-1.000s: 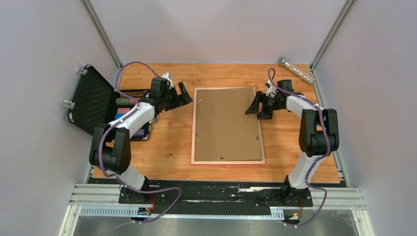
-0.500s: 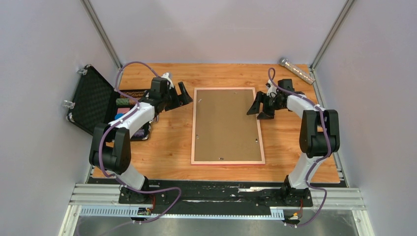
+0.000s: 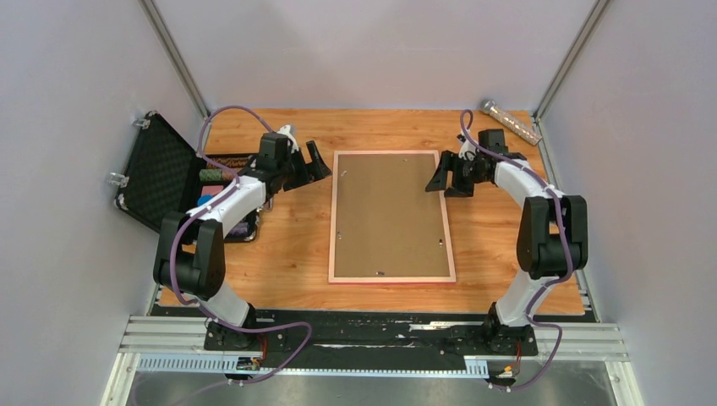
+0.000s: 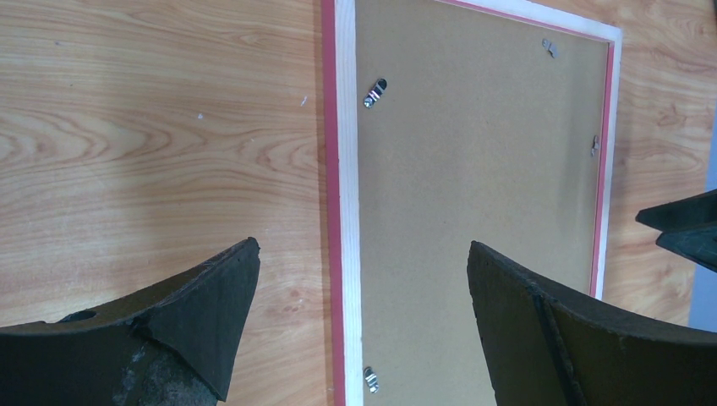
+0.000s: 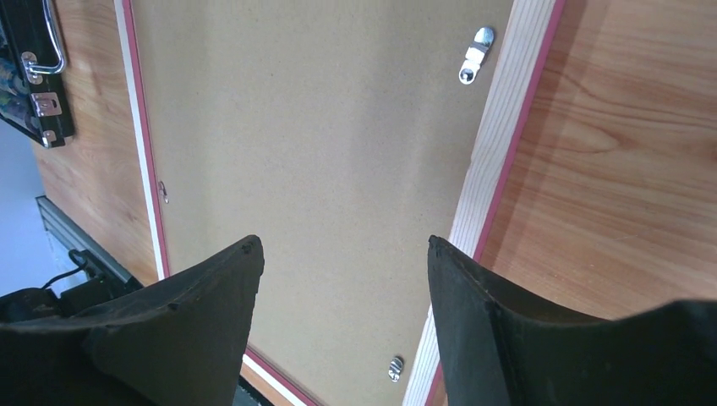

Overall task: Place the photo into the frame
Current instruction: Place the photo frame item at the center of the board.

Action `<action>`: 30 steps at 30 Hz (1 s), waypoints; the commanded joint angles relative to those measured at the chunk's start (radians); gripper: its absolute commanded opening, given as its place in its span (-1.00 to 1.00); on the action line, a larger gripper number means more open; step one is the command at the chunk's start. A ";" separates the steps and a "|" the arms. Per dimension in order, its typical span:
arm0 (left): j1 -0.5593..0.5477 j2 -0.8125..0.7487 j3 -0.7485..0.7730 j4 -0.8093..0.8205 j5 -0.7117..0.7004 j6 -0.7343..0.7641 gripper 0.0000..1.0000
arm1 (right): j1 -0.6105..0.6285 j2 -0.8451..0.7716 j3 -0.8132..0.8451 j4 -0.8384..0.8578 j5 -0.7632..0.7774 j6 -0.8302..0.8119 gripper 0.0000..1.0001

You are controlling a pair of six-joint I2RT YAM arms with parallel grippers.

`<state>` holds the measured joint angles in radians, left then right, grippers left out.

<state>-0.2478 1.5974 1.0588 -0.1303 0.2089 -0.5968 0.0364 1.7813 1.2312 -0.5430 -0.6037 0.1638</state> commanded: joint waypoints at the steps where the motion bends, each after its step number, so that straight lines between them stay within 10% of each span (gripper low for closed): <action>1: 0.005 -0.033 0.012 0.017 0.003 0.012 1.00 | 0.016 -0.080 0.055 0.001 0.058 -0.051 0.39; 17: 0.010 0.130 0.242 -0.235 -0.027 0.161 1.00 | 0.026 -0.354 -0.052 0.110 0.282 -0.199 0.48; 20: 0.010 0.142 0.252 -0.253 -0.052 0.214 1.00 | 0.027 -0.403 -0.078 0.134 0.345 -0.217 0.56; 22: 0.010 0.151 0.256 -0.262 -0.051 0.252 1.00 | 0.027 -0.423 -0.093 0.150 0.392 -0.224 0.98; 30: 0.000 0.177 0.252 -0.305 0.030 0.358 1.00 | 0.027 -0.438 -0.140 0.213 0.464 -0.214 1.00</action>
<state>-0.2455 1.7649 1.2728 -0.4026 0.1936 -0.3241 0.0586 1.3575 1.0954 -0.4034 -0.2089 -0.0551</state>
